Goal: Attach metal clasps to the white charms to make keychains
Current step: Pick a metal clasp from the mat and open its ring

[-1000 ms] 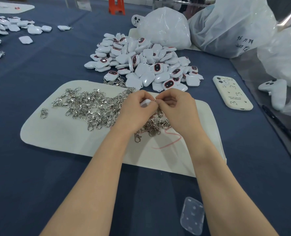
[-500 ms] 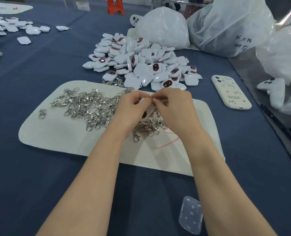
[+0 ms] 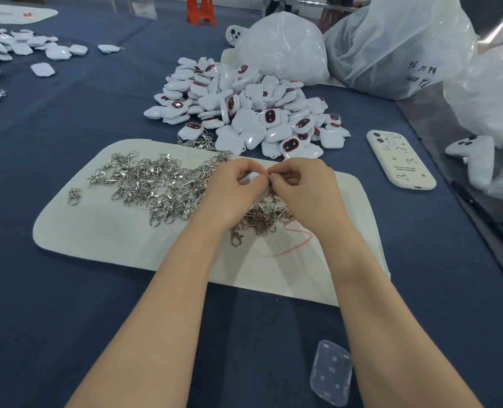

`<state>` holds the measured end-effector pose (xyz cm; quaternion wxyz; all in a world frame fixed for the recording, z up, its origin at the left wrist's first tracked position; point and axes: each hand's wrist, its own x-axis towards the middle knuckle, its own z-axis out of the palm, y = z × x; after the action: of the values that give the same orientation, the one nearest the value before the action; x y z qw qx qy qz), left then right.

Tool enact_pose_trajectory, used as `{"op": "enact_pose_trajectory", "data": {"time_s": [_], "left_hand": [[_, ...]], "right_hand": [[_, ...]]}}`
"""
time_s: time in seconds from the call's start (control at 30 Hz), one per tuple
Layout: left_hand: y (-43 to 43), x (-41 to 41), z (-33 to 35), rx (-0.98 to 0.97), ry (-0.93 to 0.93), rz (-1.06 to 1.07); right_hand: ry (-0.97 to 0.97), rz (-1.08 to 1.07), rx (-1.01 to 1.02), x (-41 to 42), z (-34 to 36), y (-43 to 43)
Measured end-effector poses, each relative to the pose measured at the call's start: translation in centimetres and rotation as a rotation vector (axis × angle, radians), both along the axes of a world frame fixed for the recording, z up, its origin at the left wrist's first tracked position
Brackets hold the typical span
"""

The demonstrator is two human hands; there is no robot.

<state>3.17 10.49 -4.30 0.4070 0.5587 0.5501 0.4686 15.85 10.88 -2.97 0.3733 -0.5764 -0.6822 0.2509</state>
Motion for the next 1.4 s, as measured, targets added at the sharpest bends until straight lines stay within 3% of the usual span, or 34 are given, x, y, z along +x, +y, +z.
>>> {"op": "enact_pose_trajectory", "data": {"time_s": [0.33,0.87,1.4], "left_hand": [[-0.1,-0.2,-0.2,0.02,0.14,-0.067],[-0.4,0.9,-0.3,0.191,0.493,-0.003],[-0.7,2.5,-0.7,0.272,0.659,0.207]], "right_hand": [[0.293,0.094,-0.193,1.2,-0.5,-0.1],[0.3,0.041,-0.246,1.4,-1.0,0.3],[0.452,-0.053,-0.375,0.5,-1.2,0.5]]}}
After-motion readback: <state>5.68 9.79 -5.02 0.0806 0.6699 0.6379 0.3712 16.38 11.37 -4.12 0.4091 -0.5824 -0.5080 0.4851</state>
